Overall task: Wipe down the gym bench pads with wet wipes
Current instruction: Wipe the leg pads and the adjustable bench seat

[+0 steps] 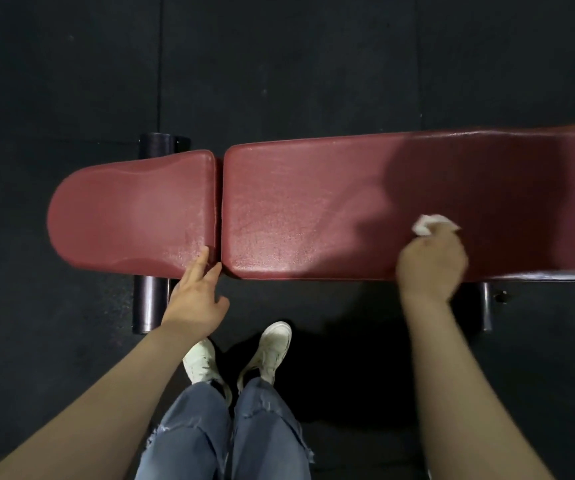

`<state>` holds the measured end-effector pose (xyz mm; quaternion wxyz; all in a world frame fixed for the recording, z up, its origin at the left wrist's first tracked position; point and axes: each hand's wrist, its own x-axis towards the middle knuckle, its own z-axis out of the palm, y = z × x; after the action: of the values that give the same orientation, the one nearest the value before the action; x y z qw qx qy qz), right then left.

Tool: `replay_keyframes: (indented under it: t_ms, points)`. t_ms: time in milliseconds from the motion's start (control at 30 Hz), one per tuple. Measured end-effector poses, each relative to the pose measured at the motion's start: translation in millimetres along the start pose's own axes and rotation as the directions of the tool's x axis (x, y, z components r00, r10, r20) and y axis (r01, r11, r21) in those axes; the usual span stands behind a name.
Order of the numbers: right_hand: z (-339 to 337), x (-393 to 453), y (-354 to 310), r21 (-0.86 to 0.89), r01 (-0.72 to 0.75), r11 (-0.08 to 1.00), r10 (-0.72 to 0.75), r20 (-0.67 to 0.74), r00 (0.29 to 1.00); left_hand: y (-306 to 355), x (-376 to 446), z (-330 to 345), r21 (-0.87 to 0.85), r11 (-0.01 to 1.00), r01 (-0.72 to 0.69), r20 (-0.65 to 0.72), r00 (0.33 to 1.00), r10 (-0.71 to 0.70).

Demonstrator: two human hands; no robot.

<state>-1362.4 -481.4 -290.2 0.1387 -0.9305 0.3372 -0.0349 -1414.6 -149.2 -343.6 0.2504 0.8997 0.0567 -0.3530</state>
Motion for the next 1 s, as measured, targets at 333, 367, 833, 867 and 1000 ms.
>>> replay_keyframes:
  t_ms: [333, 367, 833, 867, 1000]
  points:
    - [67.8, -101.0, -95.9, 0.186, 0.849, 0.495, -0.772, 0.543, 0.331, -1.4, -6.1, 4.5, -0.092, 0.996, 0.014, 0.021, 1.0, -0.012]
    - [54.8, -78.7, -69.5, 0.144, 0.83, 0.539, -0.788, 0.436, 0.436, -1.6, -6.5, 5.2, -0.1, 0.995, 0.018, 0.027, 1.0, -0.015]
    - [83.9, -145.8, -101.9, -0.008, 0.63, 0.776, -0.559, 0.452, 0.695, -9.9, -4.5, 5.8, -0.106, 0.994, -0.022, 0.037, 0.999, 0.026]
    - [95.1, -161.3, -117.0, 0.021, 0.741, 0.671, -0.623, 0.558, 0.548, -12.1, -4.5, 6.1, -0.101, 0.994, -0.033, 0.04, 0.999, 0.037]
    - [93.9, -136.8, -93.8, 0.14, 0.874, 0.466, -0.8, 0.488, 0.348, -17.5, -4.6, 7.1, -0.071, 0.995, -0.077, 0.04, 0.996, 0.08]
